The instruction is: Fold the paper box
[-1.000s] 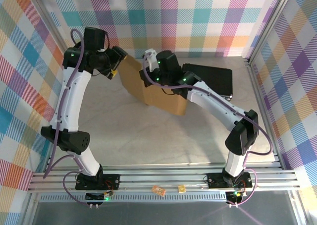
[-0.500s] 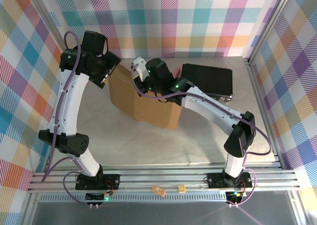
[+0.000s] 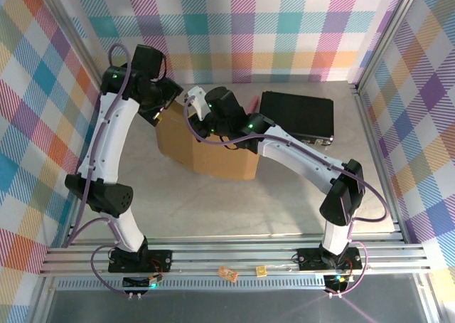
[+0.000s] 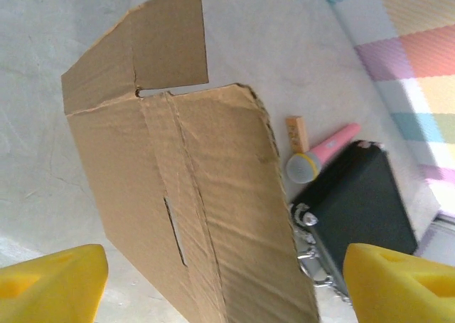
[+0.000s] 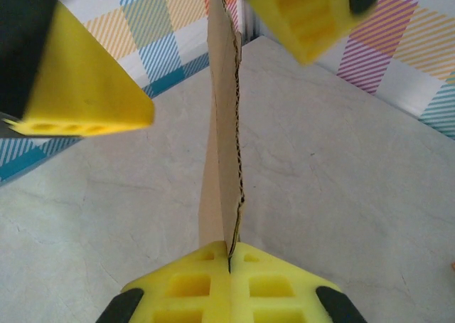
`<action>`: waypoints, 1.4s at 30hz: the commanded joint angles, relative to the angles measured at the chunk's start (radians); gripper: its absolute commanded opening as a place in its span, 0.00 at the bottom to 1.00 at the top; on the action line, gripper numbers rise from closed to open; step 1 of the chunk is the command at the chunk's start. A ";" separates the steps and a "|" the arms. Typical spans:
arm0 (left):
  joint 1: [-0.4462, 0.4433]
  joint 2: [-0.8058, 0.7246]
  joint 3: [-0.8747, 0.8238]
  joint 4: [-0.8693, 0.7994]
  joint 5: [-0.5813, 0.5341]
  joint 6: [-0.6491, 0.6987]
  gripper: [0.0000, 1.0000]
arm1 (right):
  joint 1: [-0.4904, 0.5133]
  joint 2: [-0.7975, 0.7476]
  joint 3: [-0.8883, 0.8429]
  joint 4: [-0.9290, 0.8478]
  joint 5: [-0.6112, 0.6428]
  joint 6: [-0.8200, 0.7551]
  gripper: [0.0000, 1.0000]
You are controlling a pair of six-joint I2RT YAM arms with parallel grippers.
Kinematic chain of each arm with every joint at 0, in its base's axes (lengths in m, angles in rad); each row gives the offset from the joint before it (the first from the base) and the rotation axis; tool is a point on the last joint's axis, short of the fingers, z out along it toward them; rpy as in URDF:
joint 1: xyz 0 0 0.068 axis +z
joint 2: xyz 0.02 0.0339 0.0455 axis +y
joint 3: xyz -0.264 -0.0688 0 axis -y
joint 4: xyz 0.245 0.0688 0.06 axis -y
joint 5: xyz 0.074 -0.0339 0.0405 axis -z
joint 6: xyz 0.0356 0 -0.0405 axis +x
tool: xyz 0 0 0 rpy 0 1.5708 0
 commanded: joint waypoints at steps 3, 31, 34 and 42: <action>-0.017 -0.017 -0.059 -0.008 -0.022 0.017 0.78 | 0.026 -0.021 0.015 0.001 0.016 -0.045 0.00; -0.065 -0.233 -0.310 0.620 0.348 0.537 0.00 | -0.245 -0.182 0.335 -0.460 0.144 0.861 0.73; -0.111 -0.281 -0.387 0.690 0.358 0.634 0.00 | -0.374 -0.074 0.488 -0.614 -0.082 1.039 0.68; -0.173 -0.420 -0.645 0.867 0.356 0.875 0.00 | -0.522 0.040 0.529 -0.662 -0.425 1.368 0.65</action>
